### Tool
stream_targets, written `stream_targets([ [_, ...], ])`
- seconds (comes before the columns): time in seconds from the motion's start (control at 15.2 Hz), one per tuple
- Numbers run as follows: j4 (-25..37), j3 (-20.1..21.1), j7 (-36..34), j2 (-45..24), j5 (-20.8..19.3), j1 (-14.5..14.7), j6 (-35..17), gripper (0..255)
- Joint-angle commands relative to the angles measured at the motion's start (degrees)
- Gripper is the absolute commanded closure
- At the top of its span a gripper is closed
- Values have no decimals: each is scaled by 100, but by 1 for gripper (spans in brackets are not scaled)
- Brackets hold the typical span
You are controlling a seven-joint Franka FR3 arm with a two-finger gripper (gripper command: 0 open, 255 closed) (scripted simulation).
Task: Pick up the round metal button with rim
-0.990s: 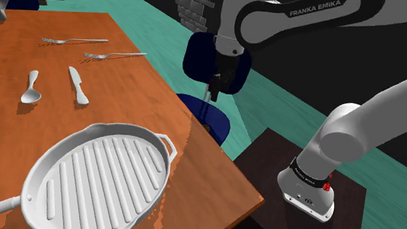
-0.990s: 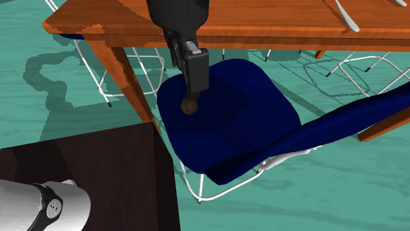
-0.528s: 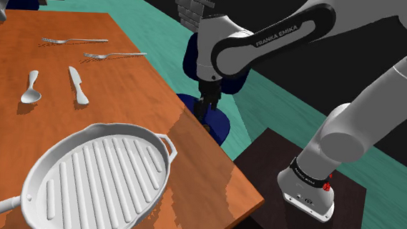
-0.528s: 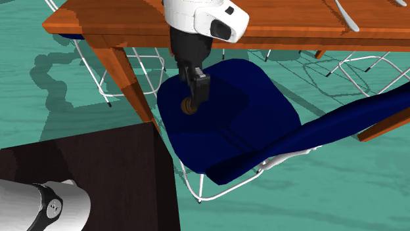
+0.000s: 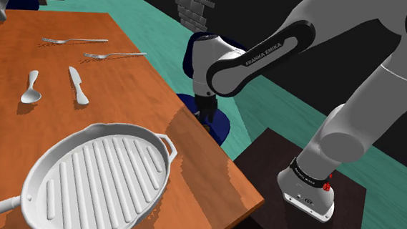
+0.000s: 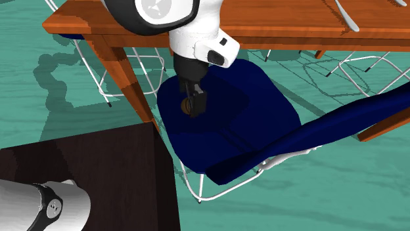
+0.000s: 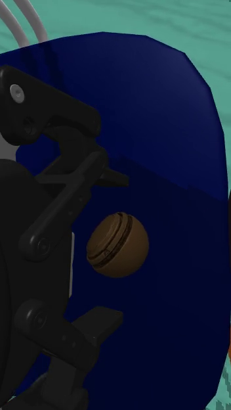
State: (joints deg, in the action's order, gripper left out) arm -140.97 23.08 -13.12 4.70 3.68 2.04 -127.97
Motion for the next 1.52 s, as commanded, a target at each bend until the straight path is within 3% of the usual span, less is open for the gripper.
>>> stream_targets([
  [0.0,-21,8,-39,-125,-53,-6,-141,0],
  [0.07,-22,8,-39,-124,-53,-6,-142,0],
  [0.13,-31,7,-33,-107,-45,-5,-135,255],
  [0.73,-21,7,-39,-125,-53,-5,-141,255],
  [1.45,317,-59,135,496,167,15,783,255],
])
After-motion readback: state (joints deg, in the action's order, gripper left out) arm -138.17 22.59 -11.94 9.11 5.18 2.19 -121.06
